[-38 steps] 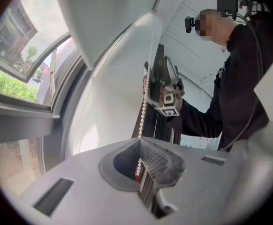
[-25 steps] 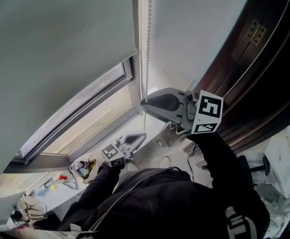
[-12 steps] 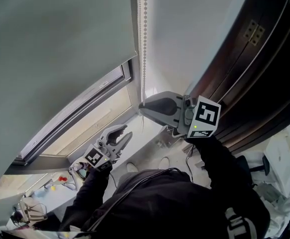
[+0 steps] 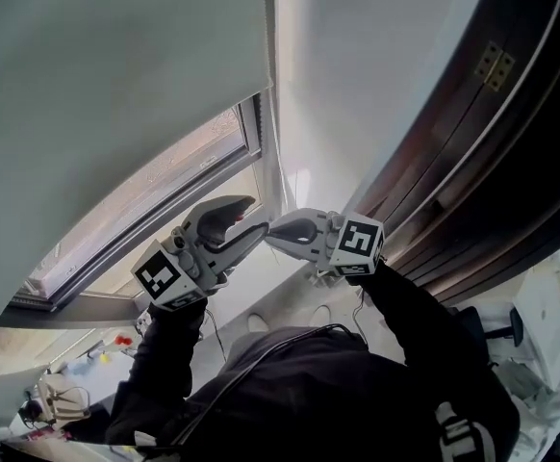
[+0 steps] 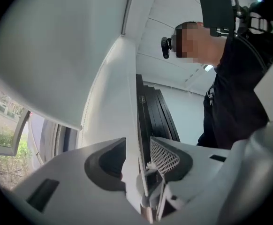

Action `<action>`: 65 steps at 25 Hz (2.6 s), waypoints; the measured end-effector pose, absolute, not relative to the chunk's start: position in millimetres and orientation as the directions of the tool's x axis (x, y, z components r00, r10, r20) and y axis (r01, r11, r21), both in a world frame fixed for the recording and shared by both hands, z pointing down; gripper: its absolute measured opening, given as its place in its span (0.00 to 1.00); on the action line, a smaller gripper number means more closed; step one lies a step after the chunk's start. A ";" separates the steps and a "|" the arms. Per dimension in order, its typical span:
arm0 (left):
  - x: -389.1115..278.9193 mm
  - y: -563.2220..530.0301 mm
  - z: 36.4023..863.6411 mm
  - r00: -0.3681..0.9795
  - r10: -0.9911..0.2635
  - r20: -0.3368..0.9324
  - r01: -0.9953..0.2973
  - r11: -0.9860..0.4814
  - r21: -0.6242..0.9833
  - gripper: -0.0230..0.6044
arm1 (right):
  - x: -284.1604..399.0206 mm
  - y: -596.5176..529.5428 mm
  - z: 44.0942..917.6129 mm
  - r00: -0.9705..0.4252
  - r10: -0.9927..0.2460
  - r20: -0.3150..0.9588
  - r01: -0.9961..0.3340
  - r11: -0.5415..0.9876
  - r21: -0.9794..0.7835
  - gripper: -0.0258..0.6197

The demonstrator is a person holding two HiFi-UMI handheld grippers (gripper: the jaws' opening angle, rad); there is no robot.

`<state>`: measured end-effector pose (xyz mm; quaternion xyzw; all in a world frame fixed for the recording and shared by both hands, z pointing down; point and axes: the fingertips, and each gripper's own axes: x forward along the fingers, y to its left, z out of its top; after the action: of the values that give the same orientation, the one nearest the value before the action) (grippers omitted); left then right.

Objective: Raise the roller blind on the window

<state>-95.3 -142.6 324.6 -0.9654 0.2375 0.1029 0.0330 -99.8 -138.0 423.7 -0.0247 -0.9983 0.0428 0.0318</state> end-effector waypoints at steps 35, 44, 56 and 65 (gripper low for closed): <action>-77.1 -142.8 328.1 0.891 -0.439 -0.110 -0.438 -0.898 0.042 0.05 | -71.5 -133.2 495.2 -0.989 0.124 0.084 0.088 0.933 -0.349 0.34; -63.2 -138.7 470.4 0.892 -0.447 0.074 -0.453 -0.880 0.146 0.05 | -50.8 -156.6 330.3 -0.993 0.042 -0.107 0.056 0.990 -0.133 0.36; -56.3 -105.5 534.5 0.882 -0.471 0.031 -0.466 -0.860 0.208 0.05 | -76.3 -150.6 288.4 -0.995 0.035 -0.095 0.045 0.994 -0.101 0.14; -58.8 -89.8 532.1 0.871 -0.490 0.040 -0.486 -0.847 0.214 0.05 | -80.6 -142.9 286.5 -0.994 0.050 -0.095 0.058 0.995 -0.084 0.05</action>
<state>-58.8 -89.8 532.1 -0.9610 0.2539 0.0079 -0.1091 -80.6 -142.9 286.5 -0.0269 -0.9976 0.0434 -0.0466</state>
